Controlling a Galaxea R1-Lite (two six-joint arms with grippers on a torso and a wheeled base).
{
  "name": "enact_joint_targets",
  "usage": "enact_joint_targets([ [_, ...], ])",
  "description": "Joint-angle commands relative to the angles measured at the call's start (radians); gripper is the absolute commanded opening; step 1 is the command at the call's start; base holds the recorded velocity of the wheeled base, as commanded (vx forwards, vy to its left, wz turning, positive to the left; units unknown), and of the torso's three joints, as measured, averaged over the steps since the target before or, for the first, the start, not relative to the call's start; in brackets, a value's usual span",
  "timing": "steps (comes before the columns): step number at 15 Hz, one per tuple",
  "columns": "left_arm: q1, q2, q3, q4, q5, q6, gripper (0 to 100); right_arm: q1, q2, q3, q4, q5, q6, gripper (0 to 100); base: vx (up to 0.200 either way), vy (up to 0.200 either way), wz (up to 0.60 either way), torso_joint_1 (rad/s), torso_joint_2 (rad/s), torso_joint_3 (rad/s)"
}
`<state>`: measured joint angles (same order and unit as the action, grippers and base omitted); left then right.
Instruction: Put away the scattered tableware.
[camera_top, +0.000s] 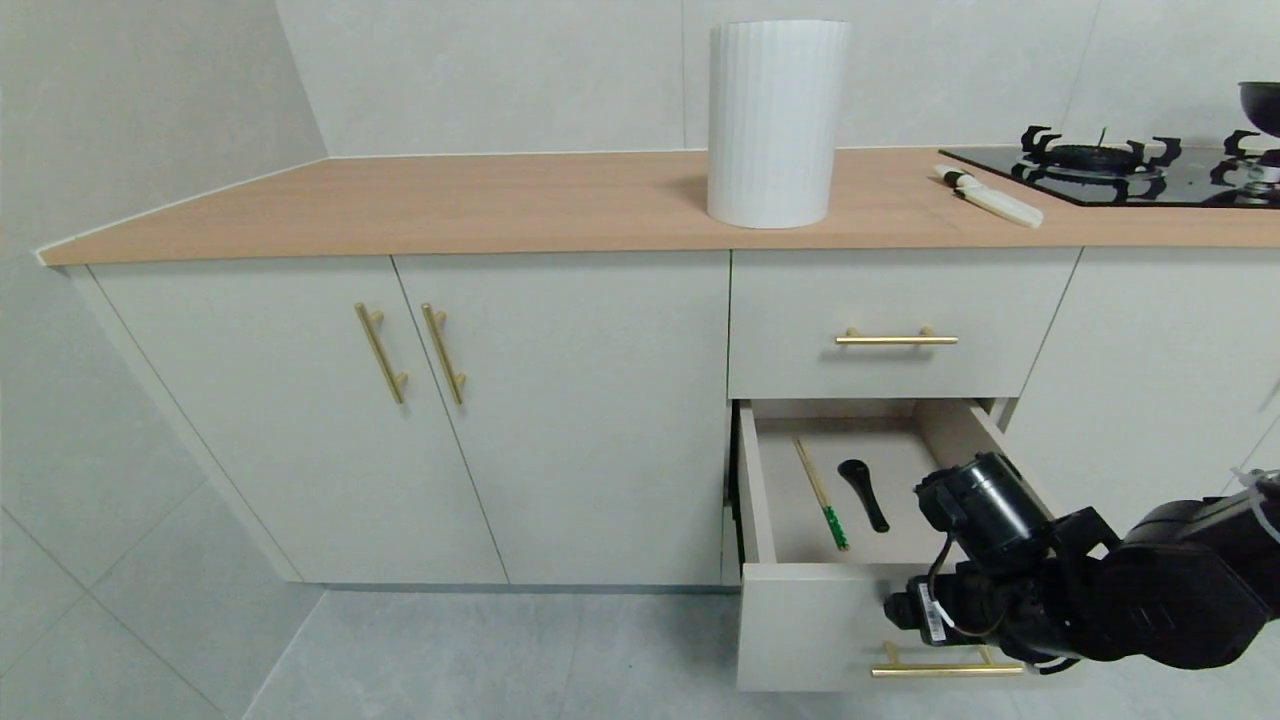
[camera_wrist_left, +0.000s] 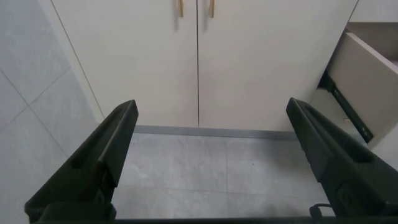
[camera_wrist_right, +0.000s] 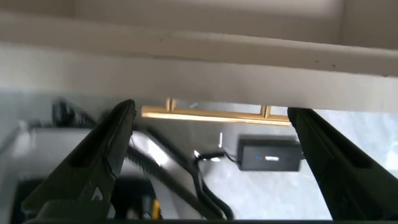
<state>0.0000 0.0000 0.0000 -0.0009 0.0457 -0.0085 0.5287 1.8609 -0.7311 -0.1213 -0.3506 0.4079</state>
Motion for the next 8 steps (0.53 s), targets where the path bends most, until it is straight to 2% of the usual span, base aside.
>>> enact_joint_targets([
  [1,0.000,0.000,0.000,0.001,0.000,-0.001,100,-0.030,0.043,-0.004,-0.058,-0.002,0.000,100,0.000,0.000,0.00,0.000,0.00,0.000],
  [7,0.000,0.000,0.000,-0.001,0.000,0.001,100,-0.105,0.104,-0.007,-0.259,-0.002,-0.017,100,0.000,0.000,0.00,0.000,0.00,0.000],
  [8,0.000,0.000,0.000,0.001,0.002,-0.001,100,-0.107,0.121,-0.014,-0.296,-0.001,-0.054,100,0.000,0.000,0.00,0.000,0.00,0.000],
])
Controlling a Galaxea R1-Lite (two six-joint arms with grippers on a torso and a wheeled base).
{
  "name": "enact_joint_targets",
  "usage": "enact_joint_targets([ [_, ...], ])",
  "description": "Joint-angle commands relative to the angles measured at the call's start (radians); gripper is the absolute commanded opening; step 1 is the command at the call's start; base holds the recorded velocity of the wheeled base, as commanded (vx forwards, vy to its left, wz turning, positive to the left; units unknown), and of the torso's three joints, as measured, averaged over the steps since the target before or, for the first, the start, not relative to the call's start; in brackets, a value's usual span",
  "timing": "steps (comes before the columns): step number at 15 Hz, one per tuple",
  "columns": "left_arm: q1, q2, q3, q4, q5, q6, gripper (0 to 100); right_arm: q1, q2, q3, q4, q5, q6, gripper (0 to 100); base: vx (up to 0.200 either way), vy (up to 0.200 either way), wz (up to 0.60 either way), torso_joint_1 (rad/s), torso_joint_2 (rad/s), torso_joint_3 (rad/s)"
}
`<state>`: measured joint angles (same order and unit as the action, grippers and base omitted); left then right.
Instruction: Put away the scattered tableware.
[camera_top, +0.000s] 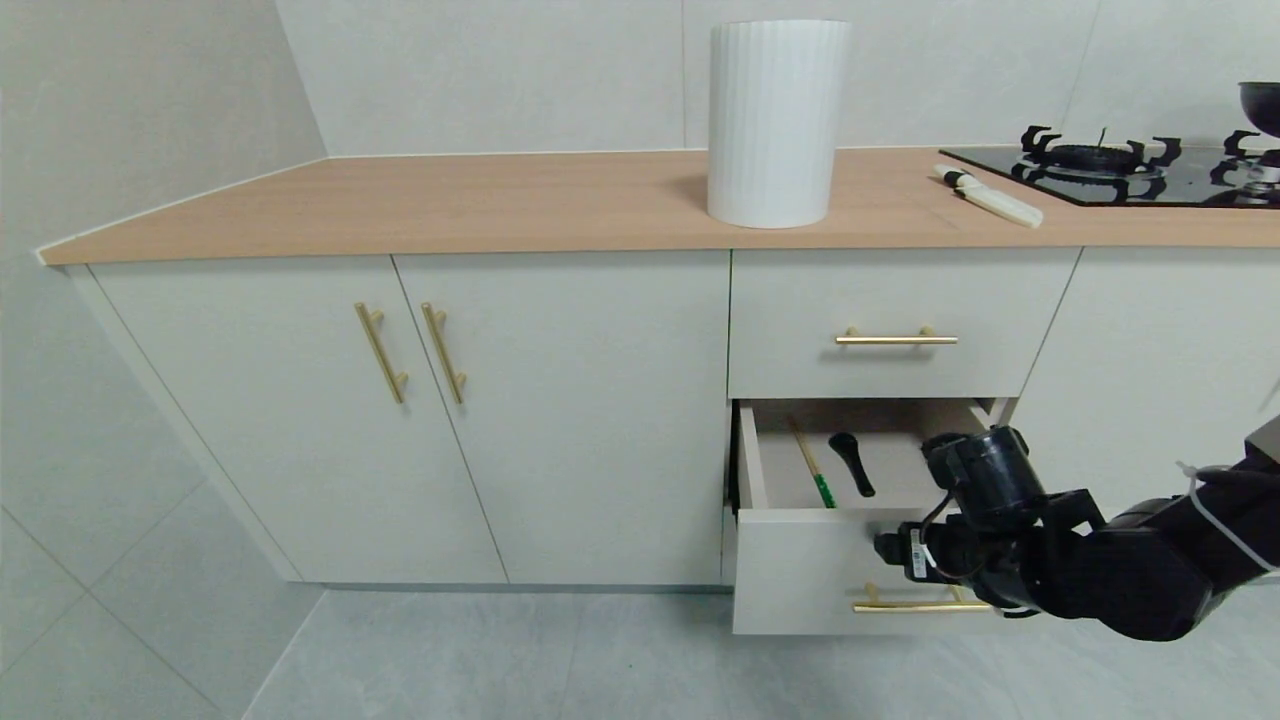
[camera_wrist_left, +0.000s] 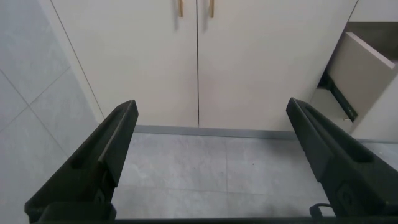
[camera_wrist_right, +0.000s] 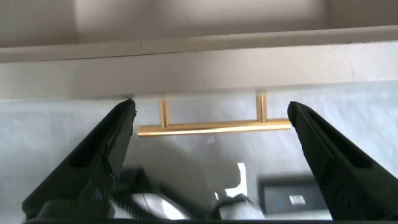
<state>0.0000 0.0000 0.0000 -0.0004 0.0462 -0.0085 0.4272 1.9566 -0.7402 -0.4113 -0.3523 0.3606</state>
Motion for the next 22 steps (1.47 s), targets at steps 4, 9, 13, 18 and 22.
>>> enact_joint_targets([
  [4,0.000,0.000,0.000,-0.001,0.000,-0.001,100,-0.007,0.100,-0.128,-0.031,0.003,-0.065,100,0.000,0.000,0.00,0.000,0.00,0.000],
  [9,0.000,0.000,0.000,-0.001,0.000,-0.001,100,-0.025,0.185,-0.303,-0.031,0.006,-0.097,100,0.000,0.000,0.00,0.000,0.00,0.000],
  [13,0.000,0.000,0.000,-0.001,0.000,-0.001,100,-0.028,0.237,-0.367,-0.035,0.004,-0.094,100,0.000,0.000,0.00,0.000,0.00,0.000],
  [18,0.000,0.000,0.000,0.000,0.000,-0.001,100,-0.093,0.309,-0.381,-0.193,0.001,-0.101,100,0.000,0.000,0.00,0.000,0.00,0.000],
  [22,0.000,0.000,0.000,0.000,0.000,-0.001,100,-0.127,0.363,-0.446,-0.212,-0.002,-0.088,100,0.000,0.000,0.00,0.000,0.00,0.000],
])
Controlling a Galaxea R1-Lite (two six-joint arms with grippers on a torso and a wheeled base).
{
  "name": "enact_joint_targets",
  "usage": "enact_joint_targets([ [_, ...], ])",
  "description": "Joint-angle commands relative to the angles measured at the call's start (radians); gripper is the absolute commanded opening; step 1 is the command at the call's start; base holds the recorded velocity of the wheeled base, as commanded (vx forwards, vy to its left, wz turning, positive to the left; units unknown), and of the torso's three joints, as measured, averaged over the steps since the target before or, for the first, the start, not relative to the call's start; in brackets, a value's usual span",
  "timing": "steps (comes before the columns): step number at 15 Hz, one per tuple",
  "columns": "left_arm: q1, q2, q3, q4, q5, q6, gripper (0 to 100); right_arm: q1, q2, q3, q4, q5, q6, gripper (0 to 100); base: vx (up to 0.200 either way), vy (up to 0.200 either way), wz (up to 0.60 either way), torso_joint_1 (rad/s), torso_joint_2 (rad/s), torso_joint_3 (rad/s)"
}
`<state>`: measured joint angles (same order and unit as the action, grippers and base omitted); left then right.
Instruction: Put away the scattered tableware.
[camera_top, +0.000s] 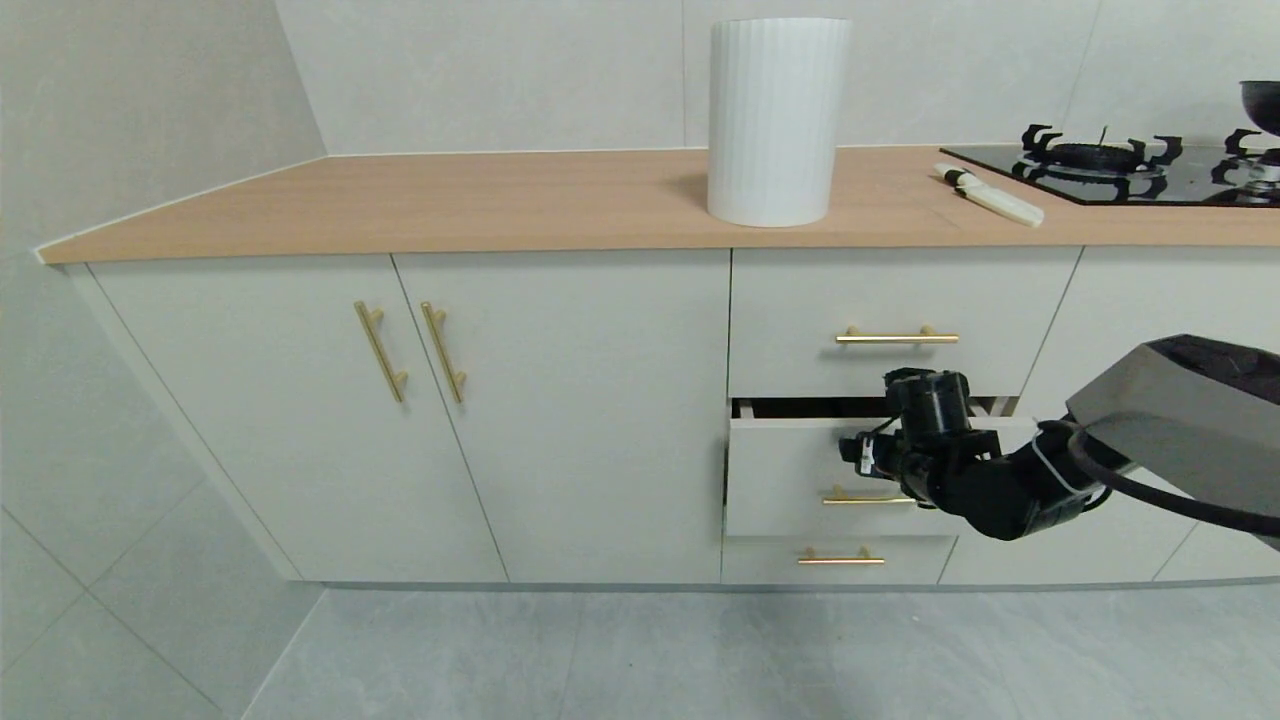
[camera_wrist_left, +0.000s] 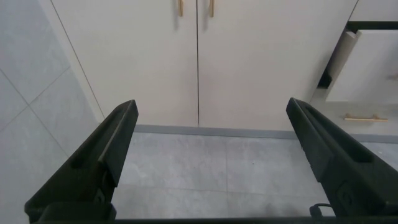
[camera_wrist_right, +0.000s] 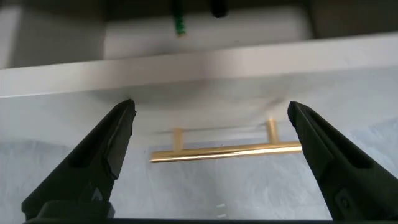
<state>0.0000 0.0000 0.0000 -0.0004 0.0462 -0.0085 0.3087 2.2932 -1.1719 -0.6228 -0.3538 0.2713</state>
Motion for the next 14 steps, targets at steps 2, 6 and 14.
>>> enact_joint_targets([
  [2,0.000,0.000,0.000,0.000,0.000,-0.001,100,-0.019,0.045,-0.018,-0.052,-0.001,-0.001,100,0.000,0.000,0.00,0.000,0.00,0.000],
  [6,0.000,0.000,0.000,-0.001,0.000,-0.001,100,-0.036,0.077,-0.048,-0.072,-0.007,0.002,100,0.000,0.000,0.00,0.000,0.00,0.000],
  [14,0.000,0.000,0.000,-0.001,0.000,-0.001,100,-0.077,0.112,-0.126,-0.071,-0.034,0.043,100,0.000,0.000,0.00,0.000,0.00,0.000],
])
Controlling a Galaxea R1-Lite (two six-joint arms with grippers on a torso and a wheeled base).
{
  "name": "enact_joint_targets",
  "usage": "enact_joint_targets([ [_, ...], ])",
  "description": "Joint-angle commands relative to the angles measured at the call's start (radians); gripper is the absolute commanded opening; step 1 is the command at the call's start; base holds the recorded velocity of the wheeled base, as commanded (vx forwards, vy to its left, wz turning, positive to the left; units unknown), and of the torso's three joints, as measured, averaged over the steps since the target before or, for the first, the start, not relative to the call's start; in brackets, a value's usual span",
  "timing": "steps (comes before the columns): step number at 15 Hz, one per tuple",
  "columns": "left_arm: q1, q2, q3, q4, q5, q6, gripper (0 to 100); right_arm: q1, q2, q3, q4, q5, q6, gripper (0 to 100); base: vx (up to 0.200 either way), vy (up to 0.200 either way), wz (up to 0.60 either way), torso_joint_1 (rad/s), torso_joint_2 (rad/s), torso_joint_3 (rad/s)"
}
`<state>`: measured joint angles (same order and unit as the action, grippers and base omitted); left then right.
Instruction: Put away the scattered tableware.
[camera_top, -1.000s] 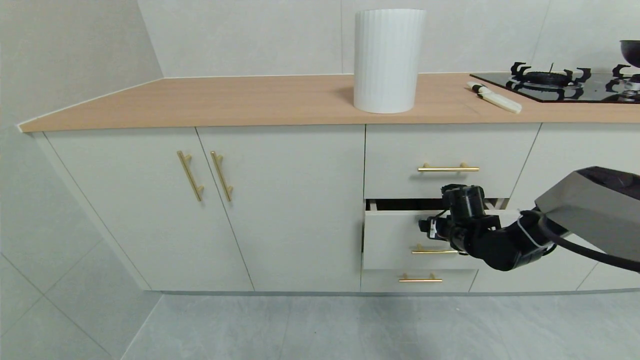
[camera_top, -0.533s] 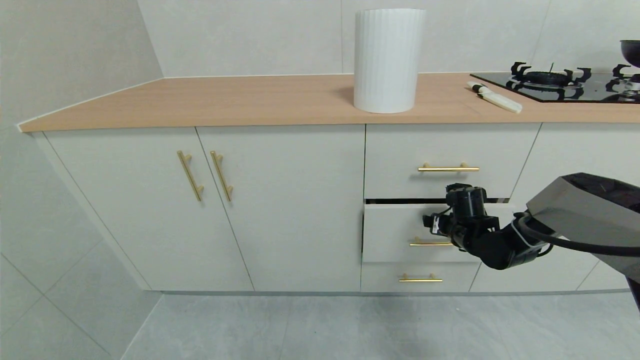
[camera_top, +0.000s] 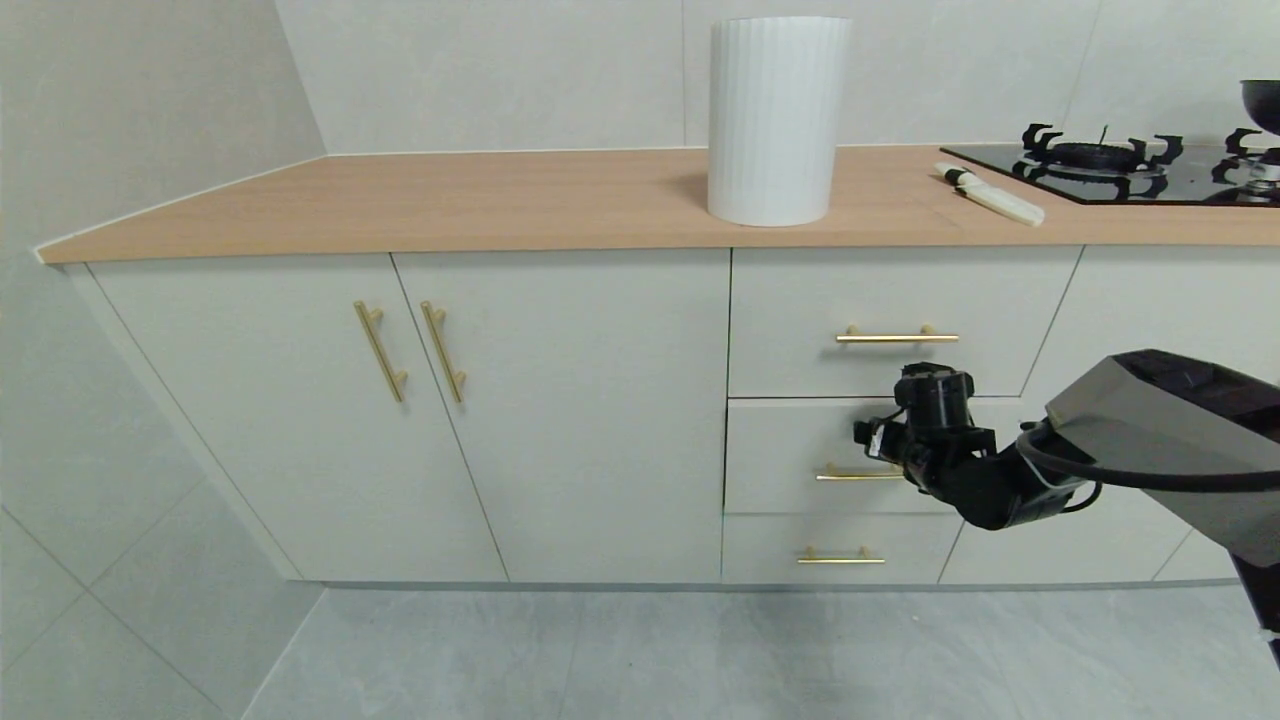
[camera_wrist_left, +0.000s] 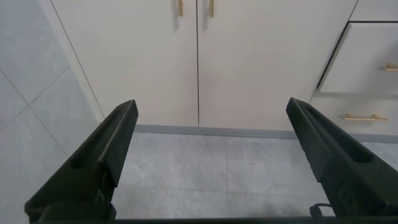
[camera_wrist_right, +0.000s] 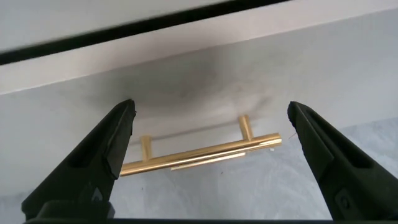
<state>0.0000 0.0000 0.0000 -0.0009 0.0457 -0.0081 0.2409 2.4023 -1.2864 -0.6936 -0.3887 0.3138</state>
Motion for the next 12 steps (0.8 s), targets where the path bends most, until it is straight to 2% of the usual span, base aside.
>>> enact_joint_targets([
  [1,0.000,0.000,0.000,0.001,0.000,-0.001,100,-0.017,0.009,-0.021,0.000,-0.001,0.001,100,0.000,0.000,0.00,0.000,0.00,0.000],
  [6,0.000,0.000,0.000,0.001,0.000,-0.001,100,-0.032,0.043,-0.073,0.000,-0.032,0.001,100,0.000,0.000,0.00,0.000,0.00,0.000],
  [12,0.000,0.000,0.000,-0.001,0.000,0.000,100,-0.032,0.014,-0.047,0.006,-0.032,-0.001,100,0.000,0.000,0.00,0.000,0.00,0.000],
])
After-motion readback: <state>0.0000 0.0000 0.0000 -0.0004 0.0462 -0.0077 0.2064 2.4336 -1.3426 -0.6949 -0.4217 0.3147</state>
